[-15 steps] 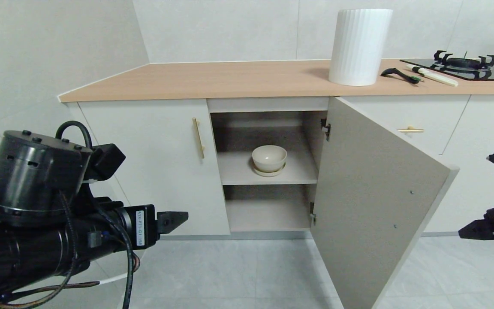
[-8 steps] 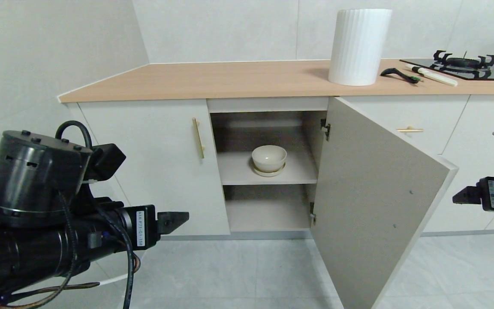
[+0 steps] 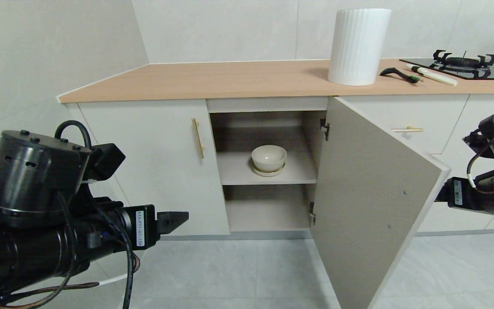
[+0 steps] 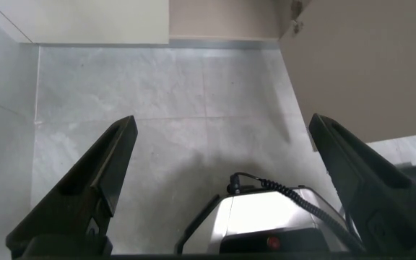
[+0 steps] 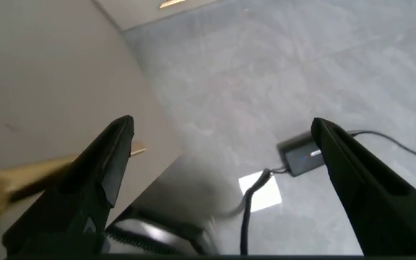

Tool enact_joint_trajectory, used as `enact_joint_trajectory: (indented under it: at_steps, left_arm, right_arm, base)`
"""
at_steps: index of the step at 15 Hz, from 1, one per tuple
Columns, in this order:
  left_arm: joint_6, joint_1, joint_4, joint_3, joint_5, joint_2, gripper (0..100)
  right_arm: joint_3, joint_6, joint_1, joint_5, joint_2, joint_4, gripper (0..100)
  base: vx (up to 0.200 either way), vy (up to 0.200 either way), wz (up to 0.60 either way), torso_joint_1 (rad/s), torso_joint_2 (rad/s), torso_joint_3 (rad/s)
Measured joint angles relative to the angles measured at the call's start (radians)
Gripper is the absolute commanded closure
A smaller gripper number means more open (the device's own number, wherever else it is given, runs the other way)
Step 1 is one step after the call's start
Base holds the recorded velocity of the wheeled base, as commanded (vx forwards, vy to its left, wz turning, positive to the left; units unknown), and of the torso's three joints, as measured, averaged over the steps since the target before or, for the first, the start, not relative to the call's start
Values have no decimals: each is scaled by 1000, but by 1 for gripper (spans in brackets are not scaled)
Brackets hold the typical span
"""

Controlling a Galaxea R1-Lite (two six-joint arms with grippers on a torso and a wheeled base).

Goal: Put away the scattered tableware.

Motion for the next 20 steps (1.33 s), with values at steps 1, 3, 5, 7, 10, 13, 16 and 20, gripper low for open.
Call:
enact_joint_trajectory:
  at_steps: [1, 3, 5, 7, 10, 13, 16, 20]
  left_arm:
    - [0, 0, 0, 0, 0, 0, 0]
    - [0, 0, 0, 0, 0, -2, 0]
    - [1, 0, 0, 0, 0, -3, 0]
    - [1, 1, 0, 0, 0, -4, 0]
    - [1, 0, 0, 0, 0, -4, 0]
    - [1, 0, 0, 0, 0, -8, 0]
    - [1, 0, 0, 0, 0, -9, 0]
    - [2, 0, 0, -1, 1, -10, 0]
  right_arm:
    - [1, 8, 17, 2, 5, -1, 0]
    - [5, 36, 65, 2, 13, -1, 0]
    - [13, 75, 125, 0, 21, 0, 0]
    - [24, 103, 190, 0, 33, -2, 0]
    - [29, 168, 279, -1, 60, -8, 0]
    - [39, 190, 319, 1, 100, -116, 0]
    - [33, 179, 340, 23, 150, -255, 0]
    - [-61, 130, 375, 69, 248, -309, 0]
  base:
    - [0, 0, 0, 0, 0, 0]
    - [0, 0, 0, 0, 0, 0]
    - [0, 0, 0, 0, 0, 0]
    - [0, 0, 0, 0, 0, 0]
    - [0, 0, 0, 0, 0, 0]
    - [0, 0, 0, 0, 0, 0]
    - [0, 0, 0, 0, 0, 0]
    - [0, 0, 0, 0, 0, 0]
